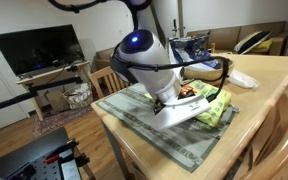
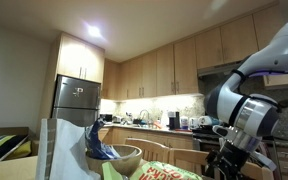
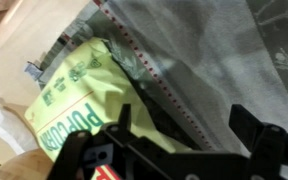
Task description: Pick the bag of popcorn and pour its contents on the cloth on the table
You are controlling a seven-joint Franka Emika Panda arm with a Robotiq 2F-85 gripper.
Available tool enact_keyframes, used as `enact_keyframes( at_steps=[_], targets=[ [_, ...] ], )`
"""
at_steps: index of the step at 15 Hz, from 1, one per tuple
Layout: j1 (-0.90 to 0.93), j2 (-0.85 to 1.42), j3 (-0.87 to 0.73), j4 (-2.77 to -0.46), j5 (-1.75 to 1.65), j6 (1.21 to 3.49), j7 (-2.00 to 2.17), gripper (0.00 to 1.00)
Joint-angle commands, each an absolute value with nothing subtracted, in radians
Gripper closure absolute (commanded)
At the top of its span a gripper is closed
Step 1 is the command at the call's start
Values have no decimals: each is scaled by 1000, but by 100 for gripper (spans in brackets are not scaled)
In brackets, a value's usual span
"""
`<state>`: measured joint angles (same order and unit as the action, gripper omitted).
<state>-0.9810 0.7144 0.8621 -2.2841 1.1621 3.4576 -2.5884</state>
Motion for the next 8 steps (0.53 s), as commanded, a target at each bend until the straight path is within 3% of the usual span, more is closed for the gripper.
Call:
enact_keyframes(
  at_steps=[1,8],
  targets=[
    [-1034,656,907,-2317,1094,3457,-2532,0],
    [-1056,727,914,-2296,974,3453,-2486,0]
  ],
)
